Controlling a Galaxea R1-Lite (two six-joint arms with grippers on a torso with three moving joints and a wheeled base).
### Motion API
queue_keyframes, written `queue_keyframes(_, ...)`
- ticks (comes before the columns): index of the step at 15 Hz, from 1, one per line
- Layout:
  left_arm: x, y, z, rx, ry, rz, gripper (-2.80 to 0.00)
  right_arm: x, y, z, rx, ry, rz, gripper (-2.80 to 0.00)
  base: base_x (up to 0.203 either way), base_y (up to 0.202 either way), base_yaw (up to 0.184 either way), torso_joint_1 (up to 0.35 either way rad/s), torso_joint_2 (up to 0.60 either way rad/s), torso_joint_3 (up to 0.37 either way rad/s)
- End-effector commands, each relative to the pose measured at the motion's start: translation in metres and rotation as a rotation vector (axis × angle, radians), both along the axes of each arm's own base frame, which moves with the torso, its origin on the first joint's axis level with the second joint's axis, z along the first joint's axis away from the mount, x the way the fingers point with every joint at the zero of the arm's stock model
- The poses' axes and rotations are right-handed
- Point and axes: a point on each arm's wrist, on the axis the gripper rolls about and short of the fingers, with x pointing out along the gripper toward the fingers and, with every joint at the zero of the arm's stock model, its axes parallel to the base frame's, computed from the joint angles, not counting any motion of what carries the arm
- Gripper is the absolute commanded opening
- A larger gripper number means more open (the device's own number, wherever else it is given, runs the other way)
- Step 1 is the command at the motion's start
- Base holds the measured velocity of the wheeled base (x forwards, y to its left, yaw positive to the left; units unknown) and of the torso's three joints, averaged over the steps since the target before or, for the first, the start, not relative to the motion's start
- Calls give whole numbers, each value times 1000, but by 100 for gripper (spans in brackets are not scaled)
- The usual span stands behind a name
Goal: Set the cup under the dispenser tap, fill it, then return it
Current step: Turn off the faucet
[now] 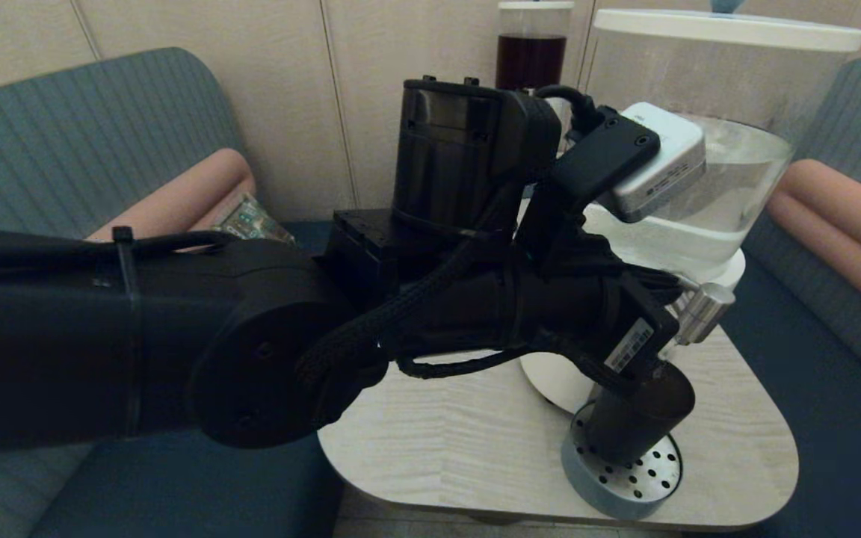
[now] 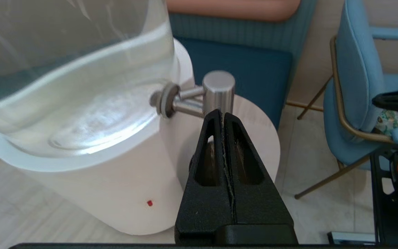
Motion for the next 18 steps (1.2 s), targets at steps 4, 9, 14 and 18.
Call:
queue_keyframes(4, 8, -11, -15, 29, 12, 3, -280, 0, 0, 0, -1, 1, 1, -280, 0, 0, 0, 0, 0, 0)
queue_keyframes(9, 16, -22, -15, 18, -10, 7, -280, 0, 0, 0, -2, -1, 1, -280, 0, 0, 0, 0, 0, 0)
queue_keyframes(14, 20, -26, -17, 17, -16, 6, -280, 0, 0, 0, -1, 0, 1, -280, 0, 0, 0, 0, 0, 0)
queue_keyframes(18, 22, -29, -17, 14, -20, 7, -280, 0, 0, 0, -2, 1, 2, -280, 0, 0, 0, 0, 0, 0)
